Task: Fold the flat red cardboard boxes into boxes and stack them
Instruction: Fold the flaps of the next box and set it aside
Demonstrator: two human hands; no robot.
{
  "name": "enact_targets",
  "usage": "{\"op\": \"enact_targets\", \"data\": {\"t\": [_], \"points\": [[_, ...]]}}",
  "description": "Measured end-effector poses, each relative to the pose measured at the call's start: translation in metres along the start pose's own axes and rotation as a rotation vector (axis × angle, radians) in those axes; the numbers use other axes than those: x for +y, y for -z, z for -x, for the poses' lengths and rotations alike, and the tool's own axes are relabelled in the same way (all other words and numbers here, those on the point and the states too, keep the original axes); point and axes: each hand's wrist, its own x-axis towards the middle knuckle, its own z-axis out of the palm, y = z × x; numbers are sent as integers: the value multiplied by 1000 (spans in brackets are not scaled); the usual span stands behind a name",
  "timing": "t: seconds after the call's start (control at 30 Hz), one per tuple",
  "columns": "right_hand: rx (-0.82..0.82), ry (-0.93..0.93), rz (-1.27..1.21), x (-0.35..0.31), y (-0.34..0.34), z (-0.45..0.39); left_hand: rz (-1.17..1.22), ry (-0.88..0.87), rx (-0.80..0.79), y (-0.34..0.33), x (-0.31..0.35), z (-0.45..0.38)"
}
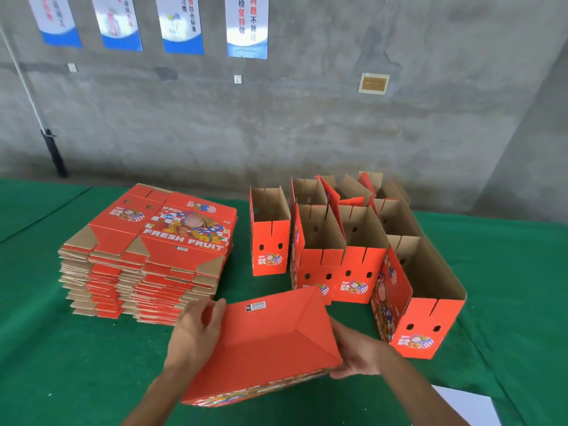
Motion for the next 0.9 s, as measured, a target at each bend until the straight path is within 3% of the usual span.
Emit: {"op": "enact_targets", "data": {"t": [0.1, 0.17, 0.27, 0.33, 0.43, 0.53, 0.67, 0.9], "points": [[46, 305, -16, -34, -3, 26, 138, 55, 38, 20, -1, -7], [88, 498, 133, -55, -5, 48, 171, 74, -34, 28, -4, -12], [274, 760, 760, -64, -35, 62, 276, 121, -296, 19, 10, -10], [452, 836, 1136, -47, -69, 44, 415, 176, -399, 0, 27, -5], [659, 762, 1314, -12, -119, 9, 651, 306, -420, -33, 44, -5], [815, 712, 1282, 11, -134, -25, 783, 459, -418, -59, 41, -13], [707, 567, 1156, 20, -139, -63, 832, 557, -469, -85, 23, -32], [828, 512, 1151, 10, -130, -135, 855, 578, -425, -127, -19, -81]]}}
